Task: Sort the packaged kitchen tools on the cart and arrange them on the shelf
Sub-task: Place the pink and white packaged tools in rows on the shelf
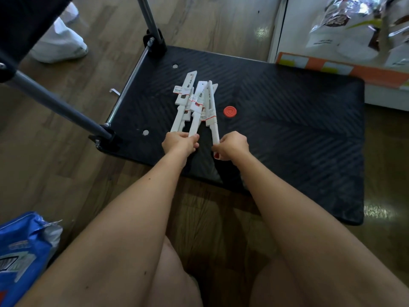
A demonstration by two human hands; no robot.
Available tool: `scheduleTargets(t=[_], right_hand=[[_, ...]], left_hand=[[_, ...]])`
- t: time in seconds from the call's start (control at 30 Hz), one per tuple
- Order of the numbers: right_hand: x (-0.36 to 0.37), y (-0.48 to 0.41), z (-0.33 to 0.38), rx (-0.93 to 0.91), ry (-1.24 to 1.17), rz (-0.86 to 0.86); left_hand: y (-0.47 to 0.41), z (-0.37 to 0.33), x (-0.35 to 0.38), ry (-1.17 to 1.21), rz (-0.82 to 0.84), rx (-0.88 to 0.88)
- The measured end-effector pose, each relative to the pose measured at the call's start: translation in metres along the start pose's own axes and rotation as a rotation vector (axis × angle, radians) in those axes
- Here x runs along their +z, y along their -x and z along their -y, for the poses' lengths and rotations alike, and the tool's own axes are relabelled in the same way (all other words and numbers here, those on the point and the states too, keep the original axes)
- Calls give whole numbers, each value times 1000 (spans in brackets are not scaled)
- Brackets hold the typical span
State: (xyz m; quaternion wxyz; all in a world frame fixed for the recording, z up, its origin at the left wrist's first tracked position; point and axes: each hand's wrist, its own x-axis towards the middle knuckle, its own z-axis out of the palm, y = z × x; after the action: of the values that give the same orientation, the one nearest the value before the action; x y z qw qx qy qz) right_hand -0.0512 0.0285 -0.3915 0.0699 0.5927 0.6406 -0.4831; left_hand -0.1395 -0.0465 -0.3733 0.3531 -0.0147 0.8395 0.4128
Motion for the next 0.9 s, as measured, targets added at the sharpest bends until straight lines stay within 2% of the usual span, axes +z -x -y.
scheduleTargets(t=[0.23,0.5,0.63,0.9], right_hand=[[-21,-11,-12,70,-236,-1],[-84,15,-14,-47,-478,-127],[-141,80,7,-119,-485,-159],[-268,242,95,-208,-577,-188]], left_hand=[[9,-13,18,234,38,-48],[37,-50,37,349,151,58],[96,-101,18,382,214,120],[253,-232,-46,358,311,153]])
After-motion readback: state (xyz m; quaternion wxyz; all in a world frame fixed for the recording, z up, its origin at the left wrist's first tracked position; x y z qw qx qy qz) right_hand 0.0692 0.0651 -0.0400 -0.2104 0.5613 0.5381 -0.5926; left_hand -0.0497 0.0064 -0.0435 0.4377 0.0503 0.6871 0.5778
